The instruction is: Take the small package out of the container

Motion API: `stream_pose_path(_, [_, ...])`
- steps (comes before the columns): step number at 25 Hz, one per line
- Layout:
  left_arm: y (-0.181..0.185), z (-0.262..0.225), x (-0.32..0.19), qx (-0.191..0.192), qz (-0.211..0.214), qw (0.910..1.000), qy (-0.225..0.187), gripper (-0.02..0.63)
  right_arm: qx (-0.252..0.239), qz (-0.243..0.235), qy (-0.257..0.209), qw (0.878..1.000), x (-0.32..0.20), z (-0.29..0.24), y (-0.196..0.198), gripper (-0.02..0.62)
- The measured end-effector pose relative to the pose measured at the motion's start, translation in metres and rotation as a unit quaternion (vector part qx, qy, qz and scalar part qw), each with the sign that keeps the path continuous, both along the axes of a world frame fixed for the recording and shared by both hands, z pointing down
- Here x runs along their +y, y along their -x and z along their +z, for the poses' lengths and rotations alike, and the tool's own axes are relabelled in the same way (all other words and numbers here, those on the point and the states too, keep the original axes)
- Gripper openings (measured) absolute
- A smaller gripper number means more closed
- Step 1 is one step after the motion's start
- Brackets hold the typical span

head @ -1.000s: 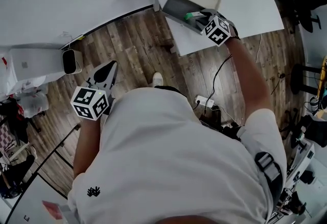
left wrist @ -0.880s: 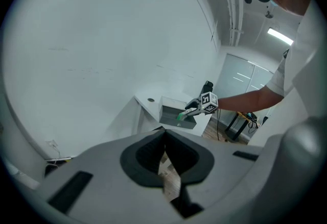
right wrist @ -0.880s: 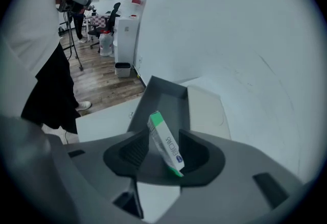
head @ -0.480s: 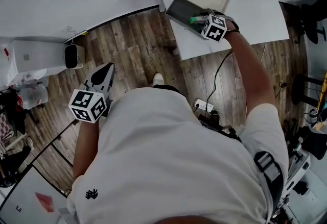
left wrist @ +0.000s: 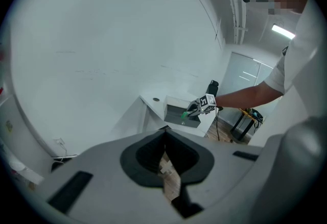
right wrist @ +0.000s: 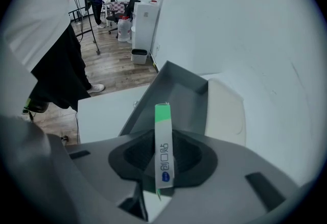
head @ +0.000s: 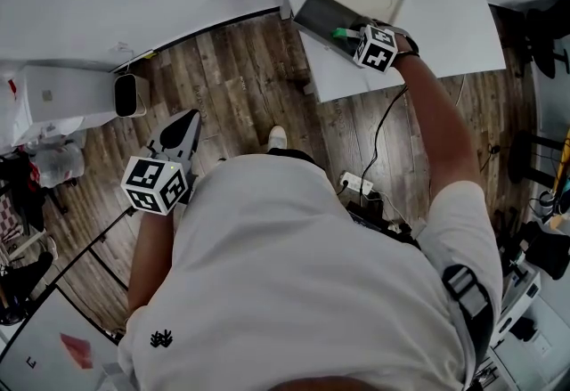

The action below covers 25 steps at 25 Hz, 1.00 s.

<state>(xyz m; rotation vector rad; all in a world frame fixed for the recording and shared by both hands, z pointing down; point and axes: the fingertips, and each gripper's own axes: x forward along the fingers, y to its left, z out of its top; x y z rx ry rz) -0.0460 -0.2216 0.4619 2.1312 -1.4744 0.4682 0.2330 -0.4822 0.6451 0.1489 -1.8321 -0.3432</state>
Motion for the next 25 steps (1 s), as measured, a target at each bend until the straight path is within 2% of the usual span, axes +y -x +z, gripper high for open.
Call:
stream_pose_path(4, [0.003, 0.0, 0.005, 0.001, 0.005, 1.0, -0.002, 0.008, -0.012, 0.019, -0.009, 1.0, 0.001, -0.011, 0.002, 0.098])
stream_pose_path(12, [0.012, -0.001, 0.02, 0.007, 0.019, 0.9997, -0.012, 0.008, -0.066, 0.088, -0.024, 0.994, 0.004, -0.051, 0.008, 0.095])
stream_pose_path(19, [0.027, -0.001, 0.04, 0.016, 0.041, 0.9989, -0.015, 0.008, -0.104, 0.151, -0.047, 0.982, 0.027, -0.091, 0.017, 0.095])
stream_pose_path(25, [0.047, -0.007, 0.056, 0.035, 0.058, 0.9973, -0.028, 0.008, -0.138, 0.2, -0.053, 0.969, 0.07, -0.119, 0.033, 0.095])
